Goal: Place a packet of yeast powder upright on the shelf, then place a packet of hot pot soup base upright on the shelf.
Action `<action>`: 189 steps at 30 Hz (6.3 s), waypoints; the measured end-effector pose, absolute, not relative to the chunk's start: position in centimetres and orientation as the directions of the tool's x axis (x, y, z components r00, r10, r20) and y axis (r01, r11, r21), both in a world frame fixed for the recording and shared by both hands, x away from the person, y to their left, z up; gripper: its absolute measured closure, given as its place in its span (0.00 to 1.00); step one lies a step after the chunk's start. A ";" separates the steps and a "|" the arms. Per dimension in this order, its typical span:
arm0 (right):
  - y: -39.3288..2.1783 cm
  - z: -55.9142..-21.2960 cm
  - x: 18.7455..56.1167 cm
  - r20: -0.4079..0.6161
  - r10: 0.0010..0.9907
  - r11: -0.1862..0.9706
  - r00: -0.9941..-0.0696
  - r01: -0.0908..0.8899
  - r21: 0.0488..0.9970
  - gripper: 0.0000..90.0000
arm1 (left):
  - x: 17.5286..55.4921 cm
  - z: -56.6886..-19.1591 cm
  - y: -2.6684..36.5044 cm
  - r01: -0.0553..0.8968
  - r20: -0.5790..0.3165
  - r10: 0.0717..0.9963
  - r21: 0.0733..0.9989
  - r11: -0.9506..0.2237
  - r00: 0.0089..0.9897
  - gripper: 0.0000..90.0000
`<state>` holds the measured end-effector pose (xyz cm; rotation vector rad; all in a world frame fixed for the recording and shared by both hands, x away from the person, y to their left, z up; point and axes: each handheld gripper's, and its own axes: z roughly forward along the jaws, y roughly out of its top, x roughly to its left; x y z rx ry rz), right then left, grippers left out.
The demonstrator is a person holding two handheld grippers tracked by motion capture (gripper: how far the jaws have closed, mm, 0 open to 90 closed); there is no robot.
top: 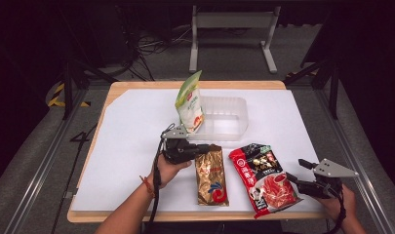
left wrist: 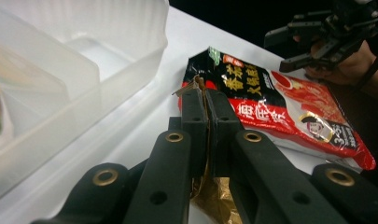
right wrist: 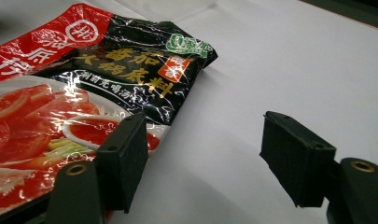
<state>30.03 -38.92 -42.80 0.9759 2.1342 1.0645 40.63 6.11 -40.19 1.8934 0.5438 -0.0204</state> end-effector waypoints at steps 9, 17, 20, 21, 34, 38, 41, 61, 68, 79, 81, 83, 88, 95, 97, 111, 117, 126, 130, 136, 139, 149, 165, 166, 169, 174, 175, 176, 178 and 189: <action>-39.5 -42.5 29.8 -0.150 0.815 0.397 -0.560 0.350 0.849 0.35 | 39.9 -38.1 7.5 0.352 -0.262 0.377 0.916 -0.193 0.888 0.98; -39.2 -42.6 30.0 -0.158 0.809 0.409 -0.567 0.349 0.843 0.36 | 39.2 -36.1 8.7 0.316 -0.253 0.394 0.943 -0.103 0.884 0.98; -39.3 -42.6 29.9 -0.152 0.809 0.404 -0.567 0.349 0.846 0.36 | 39.2 -35.6 8.9 0.305 -0.246 0.404 0.948 -0.087 0.881 0.98; -39.3 -42.7 29.8 -0.154 0.807 0.406 -0.570 0.348 0.845 0.36 | 39.2 -35.5 9.0 0.301 -0.244 0.405 0.950 -0.083 0.881 0.98; -39.4 -42.7 29.7 -0.157 0.807 0.407 -0.569 0.345 0.846 0.36 | 39.9 -33.3 9.0 0.281 -0.258 0.489 0.959 0.026 0.833 0.98; -39.4 -42.7 29.7 -0.160 0.807 0.410 -0.568 0.345 0.845 0.36 | 40.8 -32.1 8.8 0.270 -0.262 0.540 0.961 0.065 0.800 0.98; -39.5 -42.7 29.7 -0.160 0.808 0.409 -0.567 0.343 0.846 0.36 | 41.6 -31.3 8.4 0.265 -0.263 0.567 0.961 0.081 0.781 0.98; -40.2 -42.3 29.3 -0.163 0.816 0.392 -0.555 0.322 0.862 0.36 | 47.6 -30.3 4.8 0.267 -0.243 0.731 0.960 0.087 0.638 0.98; -40.1 -42.4 29.4 -0.160 0.813 0.395 -0.560 0.327 0.859 0.36 | 49.1 -30.5 2.4 0.242 -0.164 0.786 0.970 0.018 0.596 0.98; -40.1 -42.5 29.4 -0.158 0.812 0.395 -0.562 0.331 0.857 0.36 | 51.6 -30.6 1.2 0.254 -0.171 0.850 0.966 0.046 0.498 0.98; -40.2 -42.5 29.4 -0.158 0.813 0.394 -0.560 0.329 0.858 0.36 | 51.8 -30.7 0.9 0.262 -0.186 0.857 0.963 0.062 0.480 0.98; -40.2 -42.4 29.3 -0.153 0.815 0.386 -0.559 0.327 0.862 0.36 | 51.8 -30.7 0.6 0.246 -0.181 0.855 0.967 0.065 0.486 0.98; -40.2 -42.5 29.2 -0.161 0.811 0.397 -0.562 0.328 0.857 0.37 | 51.1 -31.9 -0.1 0.246 -0.209 0.825 0.965 0.088 0.526 0.97; -40.0 -42.6 29.3 -0.168 0.808 0.407 -0.565 0.329 0.852 0.37 | 50.1 -33.4 0.0 0.245 -0.174 0.797 0.969 0.034 0.579 0.97; -39.9 -42.6 29.3 -0.173 0.807 0.411 -0.565 0.326 0.851 0.37 | 50.0 -33.8 0.2 0.251 -0.175 0.789 0.968 0.027 0.589 0.97; -40.0 -42.6 29.4 -0.166 0.809 0.405 -0.564 0.330 0.852 0.37 | 48.8 -34.4 0.8 0.233 -0.173 0.737 0.972 0.021 0.654 0.96; -39.6 -42.7 29.5 -0.180 0.801 0.426 -0.571 0.333 0.842 0.37 | 49.0 -34.3 -0.5 0.199 -0.072 0.752 0.977 -0.081 0.656 0.96; -39.7 -42.8 29.3 -0.182 0.800 0.430 -0.572 0.335 0.838 0.37 | 48.9 -34.8 -0.9 0.214 -0.085 0.682 0.971 -0.107 0.727 0.96; -39.6 -42.8 29.3 -0.186 0.797 0.435 -0.575 0.333 0.837 0.37 | 48.5 -34.8 -0.6 0.219 -0.093 0.683 0.971 -0.101 0.725 0.96; -39.4 -42.9 29.3 -0.193 0.794 0.444 -0.576 0.333 0.832 0.36 | 48.6 -34.6 0.6 0.224 -0.117 0.709 0.973 -0.059 0.695 0.88; -39.4 -42.9 29.4 -0.188 0.796 0.439 -0.575 0.336 0.833 0.36 | 48.5 -34.6 1.0 0.215 -0.103 0.717 0.974 -0.067 0.689 0.82; -39.5 -42.9 29.4 -0.188 0.795 0.440 -0.577 0.334 0.834 0.36 | 48.3 -34.4 2.2 0.205 -0.100 0.680 0.976 -0.075 0.726 0.59; -39.5 -42.8 29.3 -0.176 0.788 0.434 -0.590 0.329 0.839 0.43 | 46.5 -34.4 3.7 0.149 -0.011 0.604 0.972 -0.179 0.797 0.49; -39.5 -42.8 29.3 -0.177 0.789 0.434 -0.589 0.329 0.839 0.42 | 46.5 -34.5 3.8 0.153 -0.003 0.612 0.969 -0.192 0.791 0.49; -39.5 -42.8 29.4 -0.178 0.789 0.435 -0.588 0.331 0.837 0.41 | 46.5 -35.0 4.0 0.172 -0.015 0.603 0.964 -0.204 0.798 0.53; -39.4 -42.8 29.4 -0.178 0.788 0.437 -0.589 0.332 0.836 0.41 | 45.9 -35.9 4.1 0.170 0.025 0.602 0.949 -0.265 0.798 0.57; -39.4 -42.8 29.4 -0.177 0.789 0.436 -0.588 0.333 0.836 0.41 | 45.9 -36.0 4.2 0.172 0.026 0.600 0.947 -0.271 0.799 0.57; -39.5 -42.8 29.4 -0.176 0.789 0.435 -0.588 0.333 0.837 0.42 | 45.7 -36.1 4.3 0.174 0.020 0.594 0.948 -0.268 0.804 0.57; -39.5 -42.8 29.4 -0.175 0.790 0.433 -0.587 0.333 0.838 0.42 | 45.4 -36.1 4.5 0.171 0.027 0.594 0.947 -0.274 0.804 0.56; -39.7 -42.8 29.4 -0.172 0.790 0.434 -0.588 0.339 0.834 0.52 | 42.9 -36.6 6.6 0.141 0.094 0.573 0.926 -0.351 0.814 0.42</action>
